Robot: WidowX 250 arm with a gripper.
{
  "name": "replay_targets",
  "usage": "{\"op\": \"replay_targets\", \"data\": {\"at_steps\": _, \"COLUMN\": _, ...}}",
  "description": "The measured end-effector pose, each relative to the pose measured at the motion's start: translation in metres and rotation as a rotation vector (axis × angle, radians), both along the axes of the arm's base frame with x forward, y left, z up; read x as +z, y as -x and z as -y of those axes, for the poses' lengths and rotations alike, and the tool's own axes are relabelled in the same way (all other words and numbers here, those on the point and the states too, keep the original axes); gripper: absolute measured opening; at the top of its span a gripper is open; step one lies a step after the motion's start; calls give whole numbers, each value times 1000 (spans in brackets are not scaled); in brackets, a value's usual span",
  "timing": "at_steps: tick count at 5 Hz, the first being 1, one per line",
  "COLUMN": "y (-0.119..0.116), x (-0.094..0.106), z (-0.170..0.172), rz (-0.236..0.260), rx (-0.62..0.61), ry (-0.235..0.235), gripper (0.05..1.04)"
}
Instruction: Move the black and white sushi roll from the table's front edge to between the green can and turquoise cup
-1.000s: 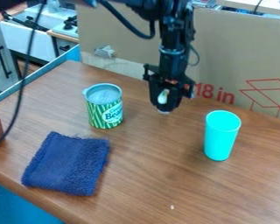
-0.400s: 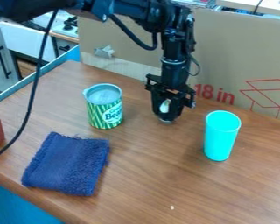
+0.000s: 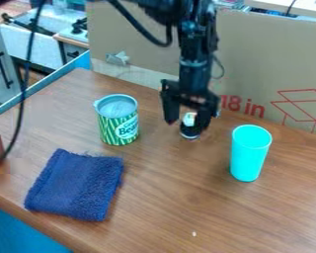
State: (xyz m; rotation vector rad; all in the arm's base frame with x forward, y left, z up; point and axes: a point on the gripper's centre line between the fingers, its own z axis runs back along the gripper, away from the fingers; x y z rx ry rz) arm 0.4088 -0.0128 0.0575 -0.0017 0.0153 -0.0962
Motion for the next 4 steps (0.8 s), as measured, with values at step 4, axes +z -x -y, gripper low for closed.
{"op": "replay_targets", "data": {"at_steps": 4, "y": 147, "x": 64, "z": -18, "rz": -20, "rx": 6, "ry": -36, "gripper": 1001}}
